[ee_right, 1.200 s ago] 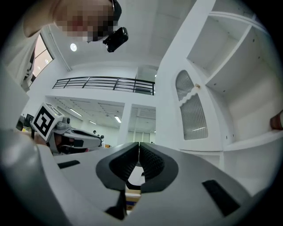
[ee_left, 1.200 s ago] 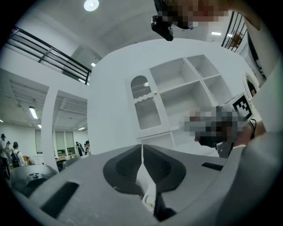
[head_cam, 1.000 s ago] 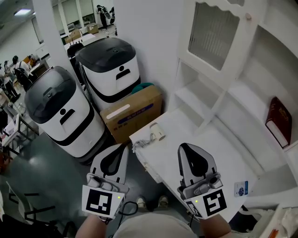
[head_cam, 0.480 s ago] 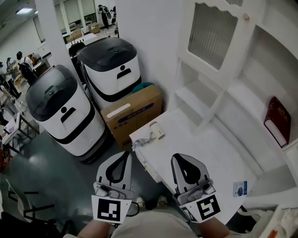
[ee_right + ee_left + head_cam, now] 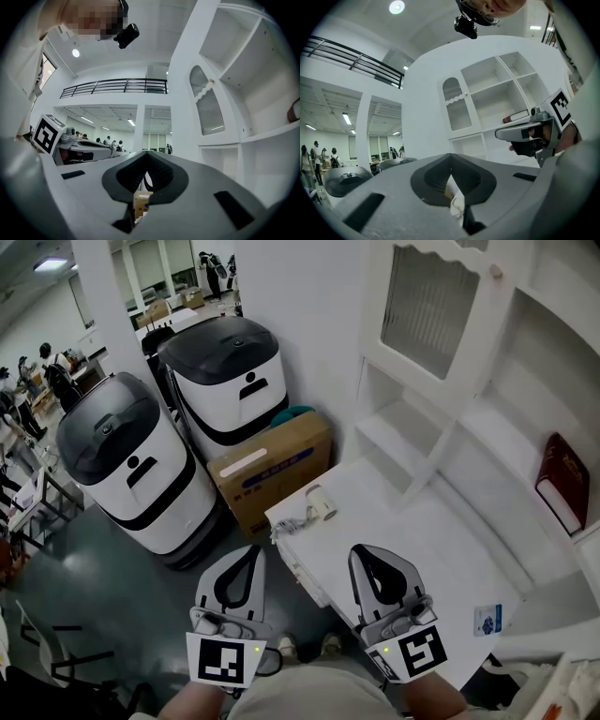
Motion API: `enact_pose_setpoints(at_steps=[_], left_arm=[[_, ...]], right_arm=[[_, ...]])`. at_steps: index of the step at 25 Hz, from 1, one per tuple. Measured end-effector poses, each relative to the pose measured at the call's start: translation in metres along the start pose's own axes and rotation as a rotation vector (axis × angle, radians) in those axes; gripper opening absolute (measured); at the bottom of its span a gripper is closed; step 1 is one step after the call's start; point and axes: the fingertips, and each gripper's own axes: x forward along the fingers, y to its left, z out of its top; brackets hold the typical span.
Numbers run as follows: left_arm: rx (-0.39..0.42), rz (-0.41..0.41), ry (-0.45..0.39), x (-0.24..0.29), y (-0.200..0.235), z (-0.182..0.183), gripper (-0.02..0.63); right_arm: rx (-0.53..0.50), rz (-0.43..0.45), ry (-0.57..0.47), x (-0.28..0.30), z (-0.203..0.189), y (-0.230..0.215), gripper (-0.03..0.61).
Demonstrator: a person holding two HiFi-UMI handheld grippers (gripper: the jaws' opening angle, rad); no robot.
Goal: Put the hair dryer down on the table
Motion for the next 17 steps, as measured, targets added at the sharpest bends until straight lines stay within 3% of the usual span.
enact_pose_setpoints(at_steps=[17], left_arm=[[-0.014,-0.014,0.010,0.0010,0.0006,0.0024,0.014]], right_arm=[[0.004,0.033,-0.003,0.0056,0.0002,0.0069,0.018]])
